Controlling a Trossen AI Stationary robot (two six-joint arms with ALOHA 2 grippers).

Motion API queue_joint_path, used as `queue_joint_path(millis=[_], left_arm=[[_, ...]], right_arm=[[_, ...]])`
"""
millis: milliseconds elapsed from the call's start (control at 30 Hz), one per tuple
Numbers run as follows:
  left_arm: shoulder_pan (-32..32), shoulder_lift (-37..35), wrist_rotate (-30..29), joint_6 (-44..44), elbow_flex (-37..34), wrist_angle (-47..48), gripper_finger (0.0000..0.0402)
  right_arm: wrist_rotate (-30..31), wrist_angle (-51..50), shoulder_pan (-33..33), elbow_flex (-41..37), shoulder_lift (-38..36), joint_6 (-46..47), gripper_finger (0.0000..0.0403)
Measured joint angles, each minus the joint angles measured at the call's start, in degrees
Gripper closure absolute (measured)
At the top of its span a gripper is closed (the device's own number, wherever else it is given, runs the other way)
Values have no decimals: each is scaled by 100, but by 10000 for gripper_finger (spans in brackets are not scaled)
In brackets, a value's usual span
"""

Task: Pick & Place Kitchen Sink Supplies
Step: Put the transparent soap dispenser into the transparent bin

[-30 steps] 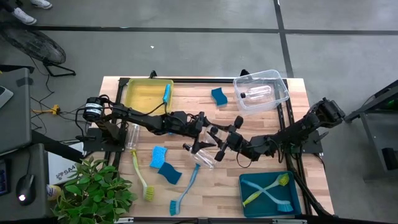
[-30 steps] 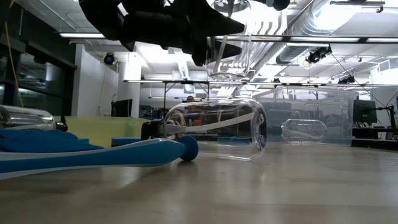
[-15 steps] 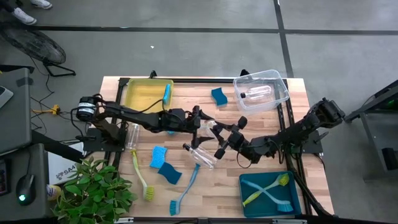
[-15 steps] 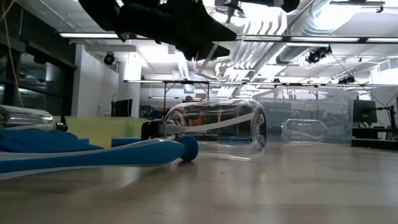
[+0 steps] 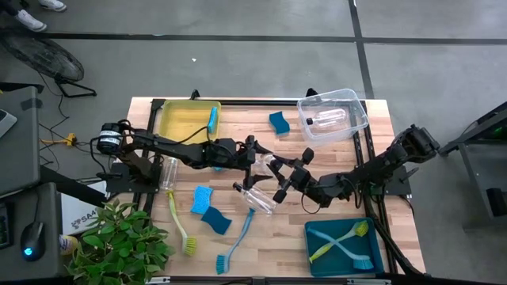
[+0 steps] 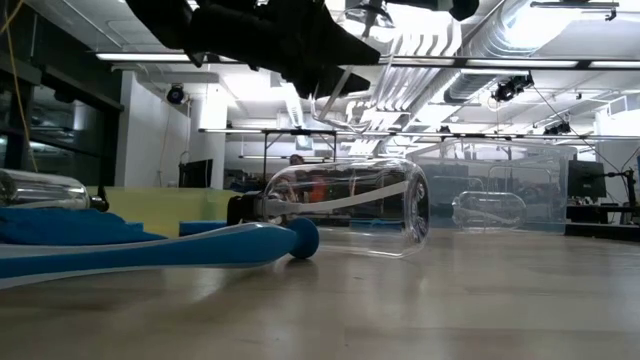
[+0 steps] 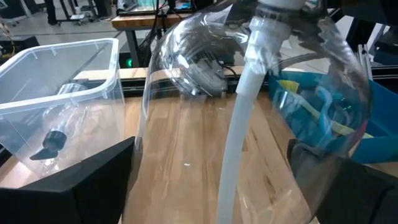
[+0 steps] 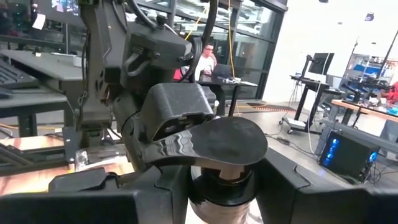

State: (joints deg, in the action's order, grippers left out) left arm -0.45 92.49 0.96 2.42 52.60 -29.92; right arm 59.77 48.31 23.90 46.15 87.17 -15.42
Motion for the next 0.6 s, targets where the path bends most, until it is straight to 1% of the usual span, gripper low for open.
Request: queue_joint_path(millis=[600], left_arm=[[7, 3, 106, -68, 7, 38, 4]], right_arm=[[-31, -16, 22, -11, -34, -17, 274]])
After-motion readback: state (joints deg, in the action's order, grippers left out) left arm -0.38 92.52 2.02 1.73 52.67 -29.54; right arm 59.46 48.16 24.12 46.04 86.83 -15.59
